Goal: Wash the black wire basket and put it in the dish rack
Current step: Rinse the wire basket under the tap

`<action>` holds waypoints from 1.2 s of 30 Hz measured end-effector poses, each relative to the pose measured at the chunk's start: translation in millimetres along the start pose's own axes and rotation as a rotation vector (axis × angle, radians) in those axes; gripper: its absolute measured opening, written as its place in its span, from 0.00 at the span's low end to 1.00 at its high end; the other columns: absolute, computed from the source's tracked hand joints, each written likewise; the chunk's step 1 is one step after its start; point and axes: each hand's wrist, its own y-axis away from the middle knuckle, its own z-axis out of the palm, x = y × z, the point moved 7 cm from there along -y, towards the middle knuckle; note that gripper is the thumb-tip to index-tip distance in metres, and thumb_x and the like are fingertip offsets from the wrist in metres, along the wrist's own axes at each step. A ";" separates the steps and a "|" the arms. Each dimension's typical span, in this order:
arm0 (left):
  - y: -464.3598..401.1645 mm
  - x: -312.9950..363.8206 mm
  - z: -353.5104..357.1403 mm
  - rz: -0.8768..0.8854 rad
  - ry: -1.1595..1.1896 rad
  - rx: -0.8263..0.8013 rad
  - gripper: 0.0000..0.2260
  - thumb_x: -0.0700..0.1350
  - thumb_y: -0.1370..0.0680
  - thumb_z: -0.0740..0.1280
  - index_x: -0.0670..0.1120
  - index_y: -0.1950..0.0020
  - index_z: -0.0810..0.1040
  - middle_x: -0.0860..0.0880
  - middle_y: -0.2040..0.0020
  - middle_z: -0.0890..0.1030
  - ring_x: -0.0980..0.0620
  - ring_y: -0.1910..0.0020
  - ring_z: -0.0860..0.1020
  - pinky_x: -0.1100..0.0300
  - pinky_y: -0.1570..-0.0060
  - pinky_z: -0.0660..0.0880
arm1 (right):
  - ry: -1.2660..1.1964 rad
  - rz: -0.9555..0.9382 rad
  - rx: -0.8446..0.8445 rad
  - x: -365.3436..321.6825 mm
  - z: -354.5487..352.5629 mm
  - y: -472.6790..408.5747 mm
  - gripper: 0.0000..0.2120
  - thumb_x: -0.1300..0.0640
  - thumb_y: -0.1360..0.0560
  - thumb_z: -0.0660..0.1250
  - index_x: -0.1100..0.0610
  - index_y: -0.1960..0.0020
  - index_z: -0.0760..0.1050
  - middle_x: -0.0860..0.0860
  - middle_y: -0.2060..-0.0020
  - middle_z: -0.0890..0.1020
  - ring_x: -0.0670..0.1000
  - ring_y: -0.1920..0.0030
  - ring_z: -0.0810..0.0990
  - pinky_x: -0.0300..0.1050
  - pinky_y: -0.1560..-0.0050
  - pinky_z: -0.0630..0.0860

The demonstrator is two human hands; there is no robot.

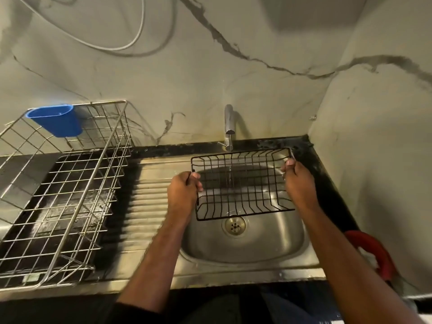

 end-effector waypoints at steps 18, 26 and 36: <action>0.0 -13.2 -7.0 -0.238 0.411 0.024 0.28 0.63 0.17 0.57 0.39 0.44 0.81 0.49 0.64 0.79 0.51 0.64 0.78 0.60 0.63 0.76 | -0.517 0.145 -0.155 -3.3 12.6 4.5 0.27 0.36 0.18 0.50 0.52 0.49 0.81 0.50 0.60 0.81 0.47 0.61 0.77 0.44 0.57 0.73; 0.4 -16.8 -17.1 -0.389 0.439 -0.028 0.27 0.64 0.23 0.68 0.44 0.35 0.79 0.53 0.66 0.80 0.56 0.69 0.73 0.60 0.62 0.74 | -0.914 0.351 -0.345 -1.1 21.5 1.7 0.42 0.24 0.27 0.50 0.58 0.35 0.73 0.56 0.59 0.81 0.54 0.54 0.82 0.45 0.51 0.73; 2.8 -6.6 -16.9 -0.125 0.166 -0.295 0.08 0.44 0.23 0.74 0.44 0.46 0.84 0.49 0.51 0.87 0.57 0.46 0.83 0.58 0.37 0.71 | -0.553 0.308 -0.384 7.6 22.0 3.8 0.28 0.23 0.32 0.60 0.40 0.43 0.75 0.55 0.45 0.84 0.53 0.42 0.80 0.56 0.31 0.66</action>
